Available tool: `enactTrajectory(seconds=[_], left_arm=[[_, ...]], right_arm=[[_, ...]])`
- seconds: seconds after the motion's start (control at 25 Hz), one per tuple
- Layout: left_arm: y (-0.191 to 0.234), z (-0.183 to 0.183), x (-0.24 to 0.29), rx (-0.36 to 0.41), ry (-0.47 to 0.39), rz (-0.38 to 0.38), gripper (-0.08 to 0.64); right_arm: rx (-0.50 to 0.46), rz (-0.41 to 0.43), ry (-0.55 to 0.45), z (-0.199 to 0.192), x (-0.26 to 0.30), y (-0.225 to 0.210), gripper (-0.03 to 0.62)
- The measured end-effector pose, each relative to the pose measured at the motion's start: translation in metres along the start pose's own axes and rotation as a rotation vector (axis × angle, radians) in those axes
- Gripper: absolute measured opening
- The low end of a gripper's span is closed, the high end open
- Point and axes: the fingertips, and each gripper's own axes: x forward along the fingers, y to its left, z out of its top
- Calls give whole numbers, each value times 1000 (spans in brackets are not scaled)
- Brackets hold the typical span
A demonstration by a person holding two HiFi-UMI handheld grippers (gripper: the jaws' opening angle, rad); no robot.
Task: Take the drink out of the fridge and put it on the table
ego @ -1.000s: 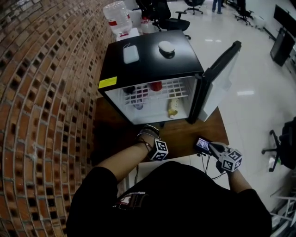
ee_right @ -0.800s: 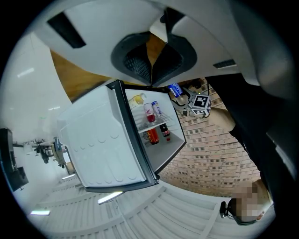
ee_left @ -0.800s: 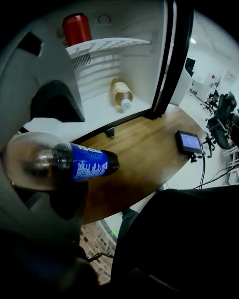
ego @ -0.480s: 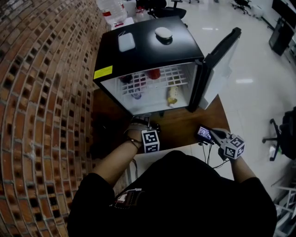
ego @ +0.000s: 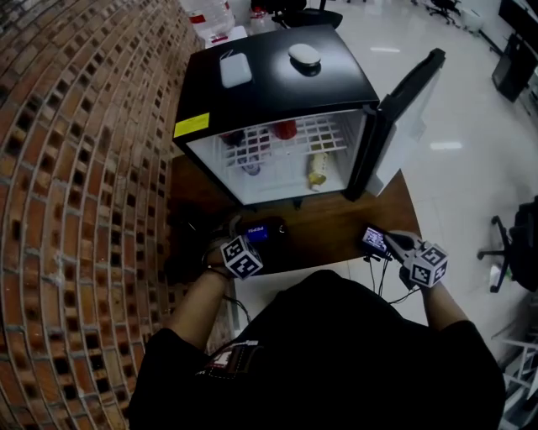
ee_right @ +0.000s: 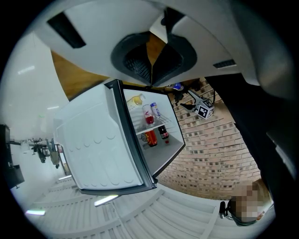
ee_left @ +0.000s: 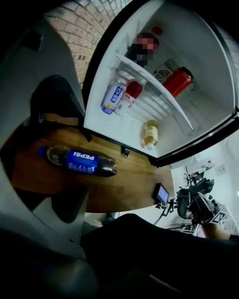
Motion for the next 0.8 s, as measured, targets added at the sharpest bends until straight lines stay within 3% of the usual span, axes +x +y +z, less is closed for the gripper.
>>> enactTrajectory(seconds=[0.28,0.48,0.64,0.68,0.72,0.8], left_arm=[[-8,-79,66,-222,115,-123,462],[-10,-121,90,-200,228,-211,462],[-24,-130,107,-133,235,-370,447],[-28,-128,106,-97,236,-412,415],[-32,-127,104,-61,247,-444,290],[-35,-127,97,-12,287,-464,149]], right_arm=[[2,-27,12,-3,-11,2,18],[9,-72,24,-6,-28,2,18],[12,-107,35,-10,-38,2,18],[12,-112,35,-10,-39,1,18],[13,-114,34,-9,-40,2,18],[12,-114,31,-8,-39,3,18]])
